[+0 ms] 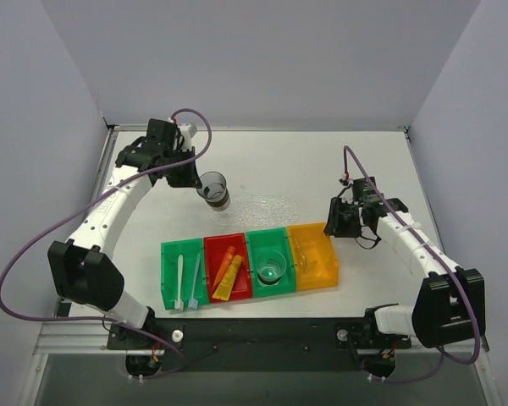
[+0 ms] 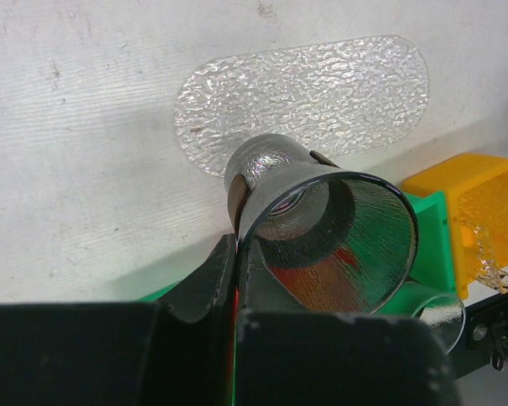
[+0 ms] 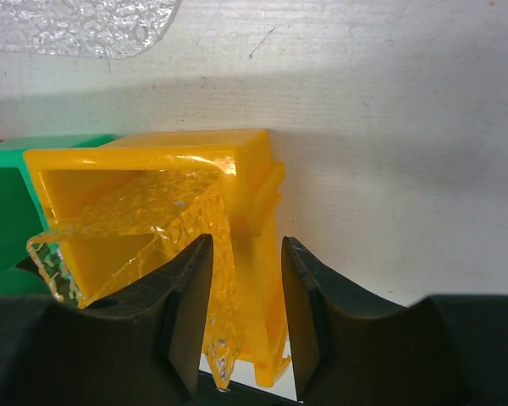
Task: Prepare toiletry sets of a toothbrush and toothpaste on the tray
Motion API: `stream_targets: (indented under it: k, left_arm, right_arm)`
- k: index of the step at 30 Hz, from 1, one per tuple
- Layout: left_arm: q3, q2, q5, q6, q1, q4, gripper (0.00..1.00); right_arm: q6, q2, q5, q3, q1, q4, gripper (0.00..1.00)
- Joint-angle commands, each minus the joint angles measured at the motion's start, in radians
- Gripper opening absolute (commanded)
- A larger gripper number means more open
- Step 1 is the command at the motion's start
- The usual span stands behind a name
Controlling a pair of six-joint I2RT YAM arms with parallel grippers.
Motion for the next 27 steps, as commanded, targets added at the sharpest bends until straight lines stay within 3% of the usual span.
stream_targets:
  k: [1,8,16,27]
  left_arm:
    - [0.002,-0.033,0.069,-0.001,0.013,0.098,0.00]
    - [0.014,-0.020,0.080,0.002,0.026,0.098,0.00]
    - [0.040,0.006,0.089,0.000,0.032,0.095,0.00]
    - [0.054,0.035,0.106,0.002,0.035,0.104,0.00]
  right_arm:
    - [-0.020,0.052,-0.069,-0.029,-0.011,0.041,0.34]
    - [-0.026,0.099,-0.061,-0.028,-0.015,0.066,0.32]
    - [-0.016,0.090,-0.061,-0.057,-0.015,0.055,0.12]
    - [0.035,-0.043,-0.012,-0.108,-0.008,-0.014,0.00]
